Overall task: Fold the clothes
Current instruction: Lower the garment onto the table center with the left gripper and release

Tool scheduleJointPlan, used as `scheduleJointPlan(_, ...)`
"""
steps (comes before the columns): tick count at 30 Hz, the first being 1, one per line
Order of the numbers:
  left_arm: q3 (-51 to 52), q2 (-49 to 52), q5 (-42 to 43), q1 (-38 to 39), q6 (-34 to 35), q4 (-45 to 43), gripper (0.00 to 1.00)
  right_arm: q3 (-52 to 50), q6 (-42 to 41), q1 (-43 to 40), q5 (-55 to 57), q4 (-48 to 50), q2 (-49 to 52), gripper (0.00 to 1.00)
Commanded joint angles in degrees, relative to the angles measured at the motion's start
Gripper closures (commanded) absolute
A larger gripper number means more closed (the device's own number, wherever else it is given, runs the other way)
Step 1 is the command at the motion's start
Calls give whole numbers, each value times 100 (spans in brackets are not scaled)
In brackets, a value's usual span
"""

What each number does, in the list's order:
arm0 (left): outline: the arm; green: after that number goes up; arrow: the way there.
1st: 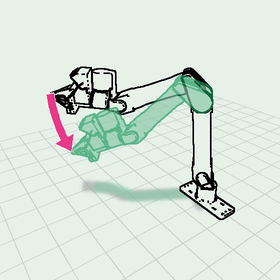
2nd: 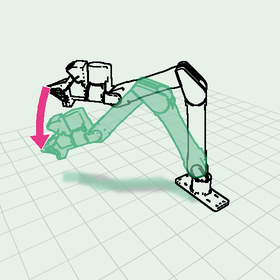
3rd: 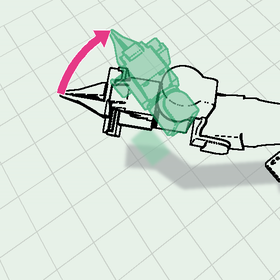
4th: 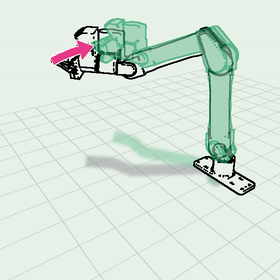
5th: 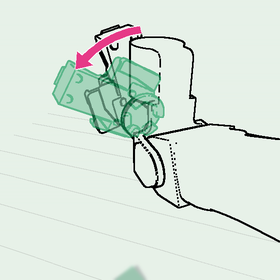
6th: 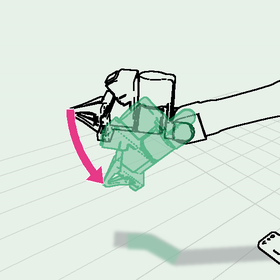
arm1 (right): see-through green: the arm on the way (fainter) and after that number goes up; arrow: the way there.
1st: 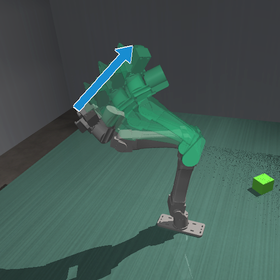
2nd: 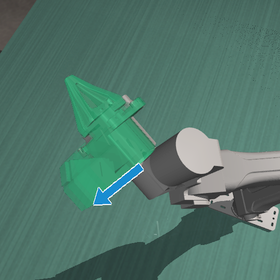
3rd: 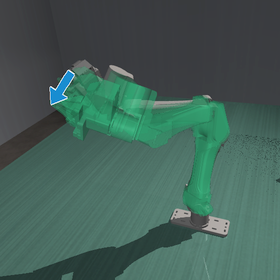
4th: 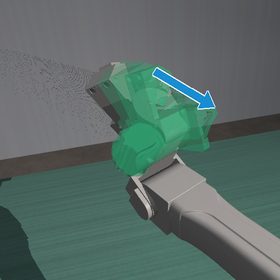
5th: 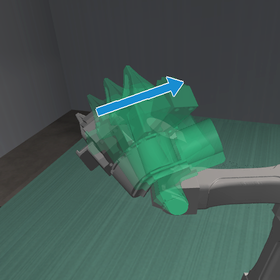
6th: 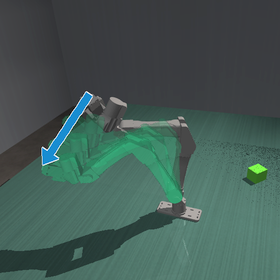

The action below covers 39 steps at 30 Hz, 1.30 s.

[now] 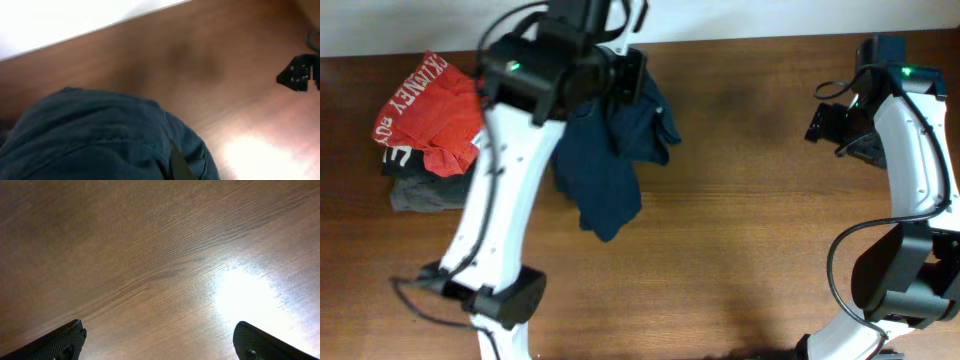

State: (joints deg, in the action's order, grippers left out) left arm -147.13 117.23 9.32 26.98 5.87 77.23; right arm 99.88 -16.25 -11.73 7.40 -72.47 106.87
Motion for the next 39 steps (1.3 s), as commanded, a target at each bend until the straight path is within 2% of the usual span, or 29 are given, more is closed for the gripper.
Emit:
scheduleJointPlan(1,-109,184,651,354,317,-393,100,55,468,46,-267,-17,-184,1)
scheduleJointPlan(6,-109,284,446,529,468,-439,100,55,466,39,-293,-24,-181,1)
scheduleJointPlan(13,-109,634,1003,529,540,291,100,55,466,39,-289,-22,-181,1)
scheduleJointPlan(18,-109,848,1060,562,129,713,100,55,466,39,-289,-17,-181,1)
scheduleJointPlan(22,-111,870,1982,603,-52,260,100,55,466,39,-289,-15,-181,1)
scheduleJointPlan(25,-111,866,2492,603,308,-179,100,55,466,39,-289,-15,-181,1)
scheduleJointPlan(29,-168,859,2931,603,501,-243,100,55,468,39,-289,-15,-181,1)
scheduleJointPlan(32,-409,837,3101,605,501,26,100,55,466,39,-289,-13,-181,1)
scheduleJointPlan(36,-1016,756,3040,603,358,831,100,55,461,39,-293,4,-177,1)
scheduleJointPlan(39,-1473,678,3012,588,208,1617,100,55,22,-7,-374,81,-177,1)
